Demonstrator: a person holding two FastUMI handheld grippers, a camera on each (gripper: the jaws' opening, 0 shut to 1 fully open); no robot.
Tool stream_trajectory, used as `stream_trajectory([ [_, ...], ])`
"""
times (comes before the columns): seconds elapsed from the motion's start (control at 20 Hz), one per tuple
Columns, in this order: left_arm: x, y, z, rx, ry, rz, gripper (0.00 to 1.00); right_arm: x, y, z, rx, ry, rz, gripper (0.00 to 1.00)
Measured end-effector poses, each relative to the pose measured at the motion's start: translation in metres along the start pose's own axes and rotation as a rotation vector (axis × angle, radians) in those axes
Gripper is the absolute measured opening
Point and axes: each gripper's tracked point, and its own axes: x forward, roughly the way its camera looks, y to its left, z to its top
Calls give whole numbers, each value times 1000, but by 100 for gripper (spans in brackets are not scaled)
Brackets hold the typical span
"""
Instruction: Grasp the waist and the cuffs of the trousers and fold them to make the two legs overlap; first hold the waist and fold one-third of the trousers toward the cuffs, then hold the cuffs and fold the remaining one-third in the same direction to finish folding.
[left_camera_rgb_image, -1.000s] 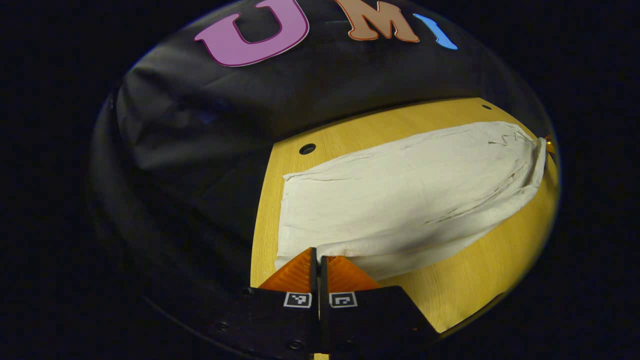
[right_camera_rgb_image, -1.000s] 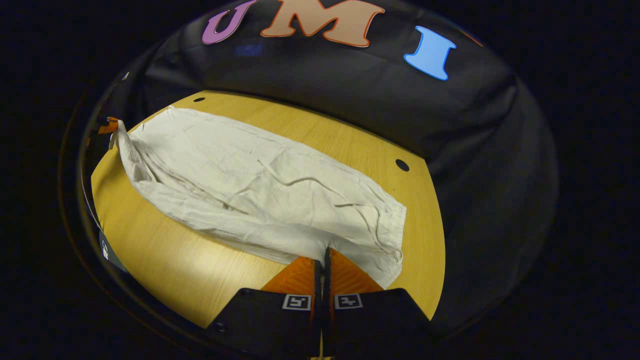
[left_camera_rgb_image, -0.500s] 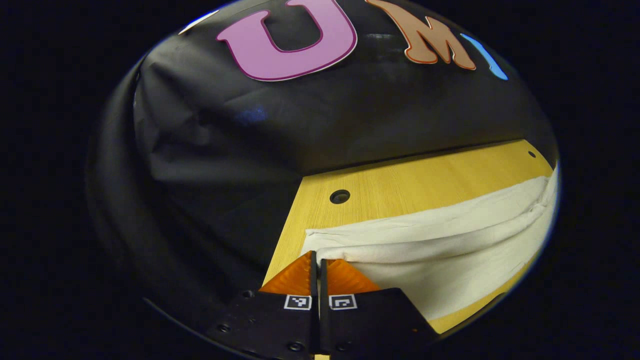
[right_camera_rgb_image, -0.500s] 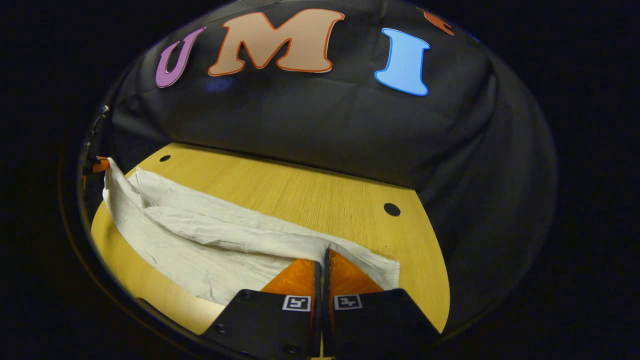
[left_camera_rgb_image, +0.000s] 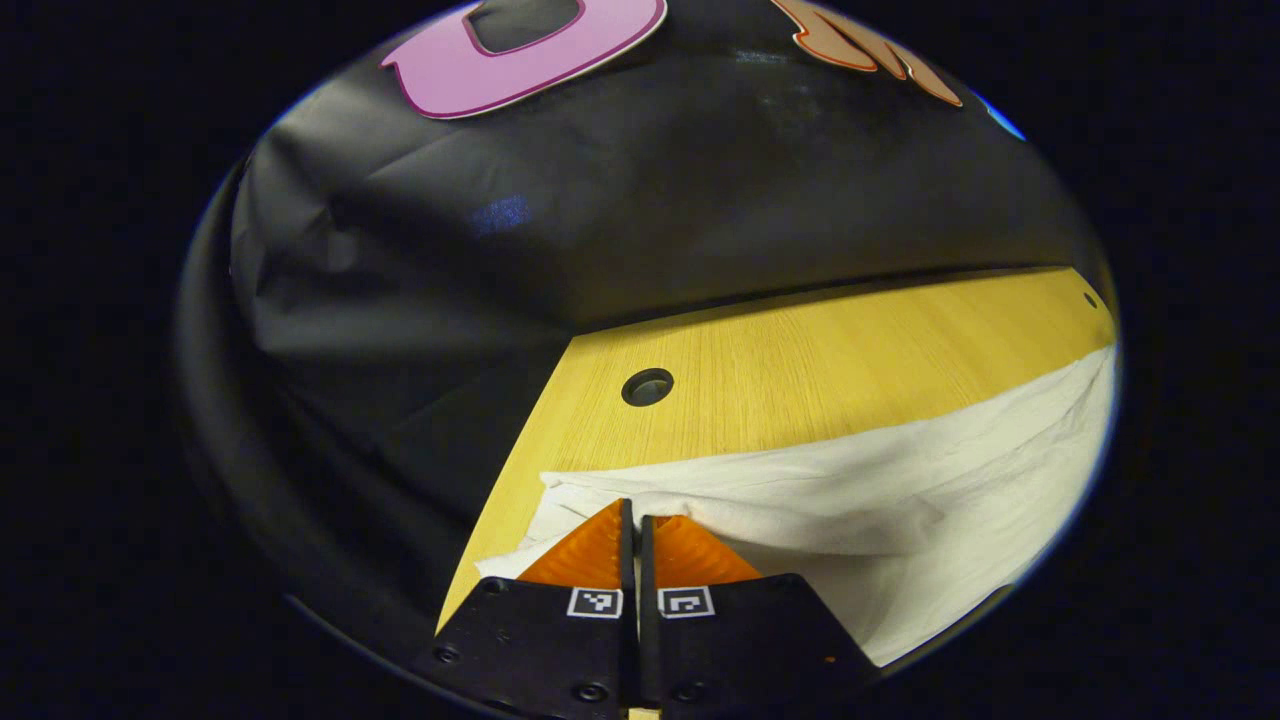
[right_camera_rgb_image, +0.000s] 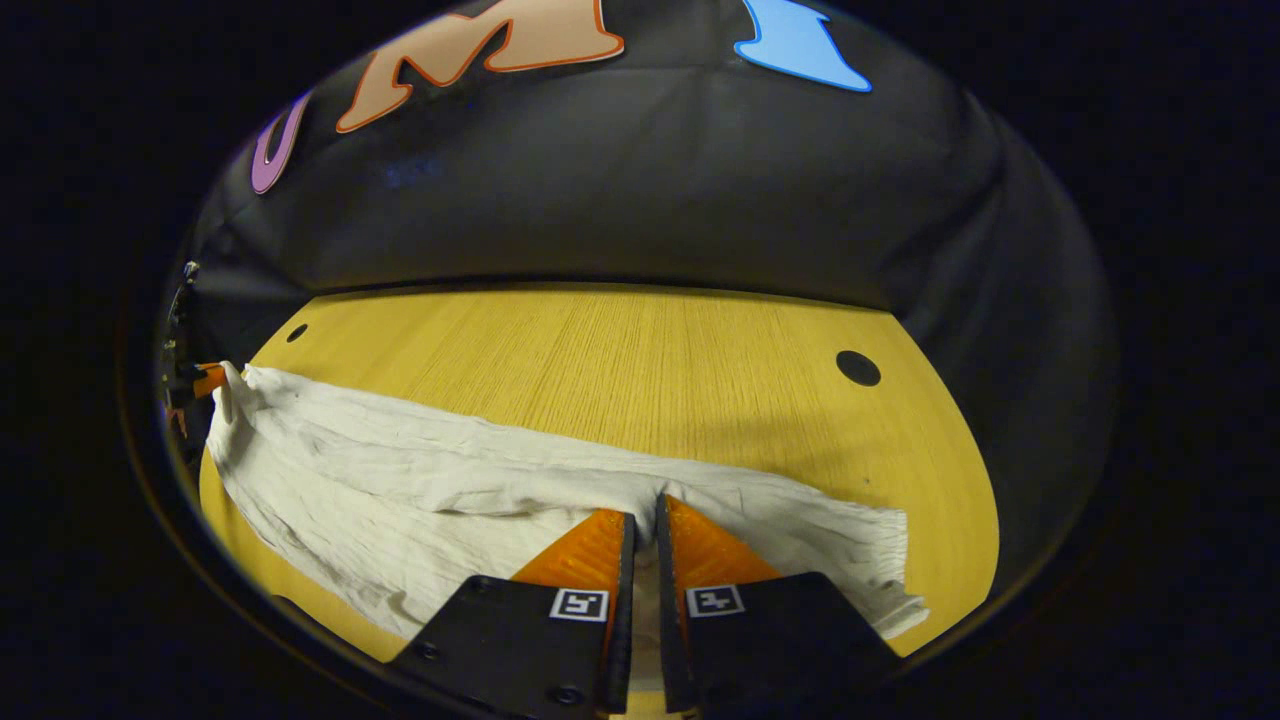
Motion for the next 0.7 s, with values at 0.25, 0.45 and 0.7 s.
stream_trajectory([
  [0.25, -8, -29, 5, -150, -34, -130, 31, -12, 4, 25, 65, -72, 25, 99],
  [0.45, -32, -28, 34, -261, -126, -154, 98, -55, -26, 41, 85, -124, 2, 96],
  [0.7, -43, -23, 45, -343, -195, -207, 97, -105, -105, 13, 94, -99, -132, 95],
])
